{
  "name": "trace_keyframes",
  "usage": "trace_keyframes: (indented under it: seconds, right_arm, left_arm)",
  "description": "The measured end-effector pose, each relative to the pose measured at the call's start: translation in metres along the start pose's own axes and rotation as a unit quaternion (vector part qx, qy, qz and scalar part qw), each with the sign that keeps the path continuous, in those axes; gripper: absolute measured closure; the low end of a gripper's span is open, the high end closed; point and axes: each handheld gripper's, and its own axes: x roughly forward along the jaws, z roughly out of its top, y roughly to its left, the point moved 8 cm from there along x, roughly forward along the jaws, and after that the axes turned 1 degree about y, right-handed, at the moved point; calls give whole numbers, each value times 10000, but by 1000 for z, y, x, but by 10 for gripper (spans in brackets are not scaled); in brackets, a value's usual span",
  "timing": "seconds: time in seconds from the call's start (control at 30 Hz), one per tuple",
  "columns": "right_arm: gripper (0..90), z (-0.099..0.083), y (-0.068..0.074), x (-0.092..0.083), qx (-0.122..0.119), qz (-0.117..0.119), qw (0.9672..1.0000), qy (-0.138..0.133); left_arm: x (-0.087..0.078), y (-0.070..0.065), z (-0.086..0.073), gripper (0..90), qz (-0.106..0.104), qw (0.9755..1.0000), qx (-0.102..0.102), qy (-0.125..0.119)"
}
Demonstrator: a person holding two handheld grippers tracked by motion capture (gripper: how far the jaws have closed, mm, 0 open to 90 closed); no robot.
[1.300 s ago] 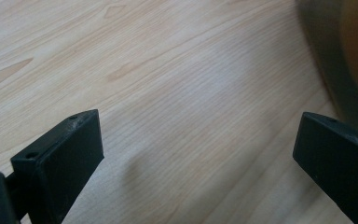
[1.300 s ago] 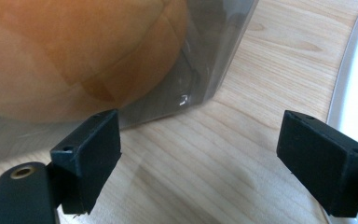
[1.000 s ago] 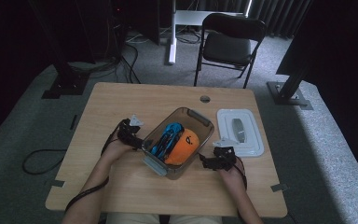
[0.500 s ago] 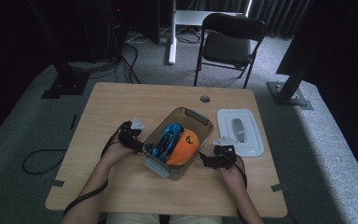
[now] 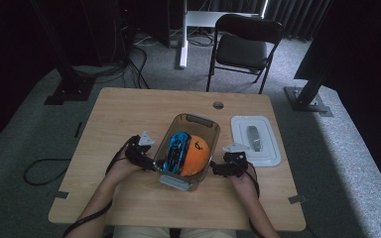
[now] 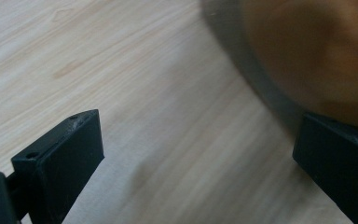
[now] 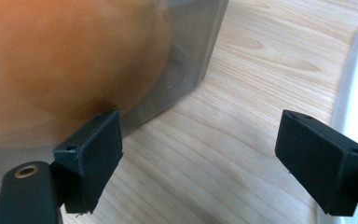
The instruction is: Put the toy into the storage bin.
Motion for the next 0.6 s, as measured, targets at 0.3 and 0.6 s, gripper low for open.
trace_keyframes:
  seconds: [0.3,0.6]
  right_arm:
    - [147,6,3,3,-42,101,9999,-69]
    - [172,8,1,4,-109,216,9997,-98]
  left_arm:
    - [-7,-6,-5,25,142,9998,46,164]
    - [-10,-21,-7,25,137,9998,94,124]
